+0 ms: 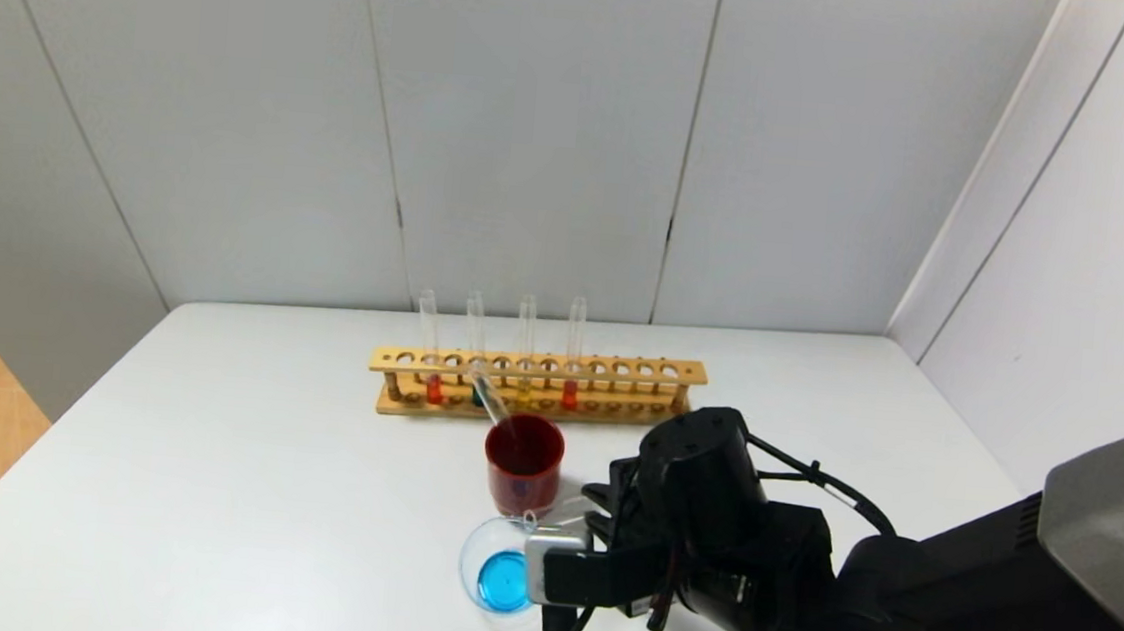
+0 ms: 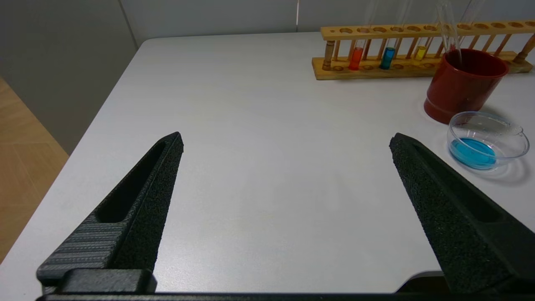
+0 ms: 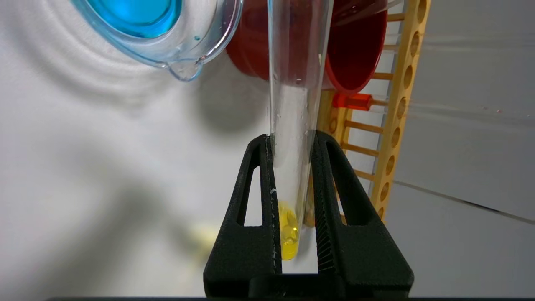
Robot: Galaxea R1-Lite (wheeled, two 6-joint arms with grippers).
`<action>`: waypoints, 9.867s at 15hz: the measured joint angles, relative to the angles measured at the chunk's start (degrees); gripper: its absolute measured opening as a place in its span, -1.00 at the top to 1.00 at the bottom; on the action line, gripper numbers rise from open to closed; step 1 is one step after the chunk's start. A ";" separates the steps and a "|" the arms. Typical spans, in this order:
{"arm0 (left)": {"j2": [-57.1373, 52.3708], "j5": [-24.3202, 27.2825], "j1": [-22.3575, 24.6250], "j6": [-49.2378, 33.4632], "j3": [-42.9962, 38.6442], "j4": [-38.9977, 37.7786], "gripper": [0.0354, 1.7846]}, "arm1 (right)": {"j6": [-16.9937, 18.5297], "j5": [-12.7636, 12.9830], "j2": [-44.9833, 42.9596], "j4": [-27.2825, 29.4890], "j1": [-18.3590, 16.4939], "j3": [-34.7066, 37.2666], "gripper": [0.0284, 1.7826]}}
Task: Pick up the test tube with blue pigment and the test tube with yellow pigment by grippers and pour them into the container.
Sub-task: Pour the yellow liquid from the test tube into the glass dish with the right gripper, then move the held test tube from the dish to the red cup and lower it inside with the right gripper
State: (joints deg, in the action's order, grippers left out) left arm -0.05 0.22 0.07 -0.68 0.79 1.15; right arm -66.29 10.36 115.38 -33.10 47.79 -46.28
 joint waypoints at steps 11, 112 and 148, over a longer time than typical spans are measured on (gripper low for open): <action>0.00 -0.01 0.00 0.02 0.00 0.00 -0.96 | -7.90 4.29 1.05 9.48 0.69 -7.41 0.67; 0.00 0.02 0.00 0.00 0.00 0.00 -0.96 | 56.30 6.01 -0.45 -22.86 7.12 -5.49 0.67; 0.00 0.00 0.00 0.02 0.00 0.00 -0.96 | 74.63 0.11 13.92 -36.02 -0.18 -4.61 0.67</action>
State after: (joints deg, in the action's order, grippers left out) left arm -0.05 0.22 0.07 -0.66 0.79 1.15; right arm 8.34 10.47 129.31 -69.12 47.60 -50.88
